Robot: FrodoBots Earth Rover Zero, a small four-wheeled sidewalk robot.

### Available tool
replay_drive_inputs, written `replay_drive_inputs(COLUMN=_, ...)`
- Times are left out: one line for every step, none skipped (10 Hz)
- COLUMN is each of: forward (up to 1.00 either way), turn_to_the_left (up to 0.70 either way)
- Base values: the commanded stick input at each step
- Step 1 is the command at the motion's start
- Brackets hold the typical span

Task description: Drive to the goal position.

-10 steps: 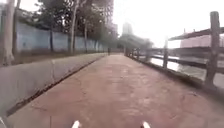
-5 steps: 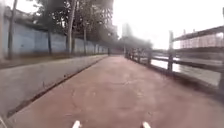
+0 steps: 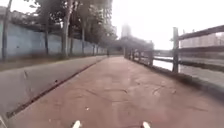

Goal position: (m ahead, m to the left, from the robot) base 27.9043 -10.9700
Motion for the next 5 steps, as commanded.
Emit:
replay_drive_inputs(forward=0.7, turn_to_the_left=0.0)
replay_drive_inputs(forward=0.7, turn_to_the_left=0.0)
replay_drive_inputs(forward=0.7, turn_to_the_left=0.0)
replay_drive_inputs(forward=0.7, turn_to_the_left=0.0)
replay_drive_inputs(forward=0.7, turn_to_the_left=0.0)
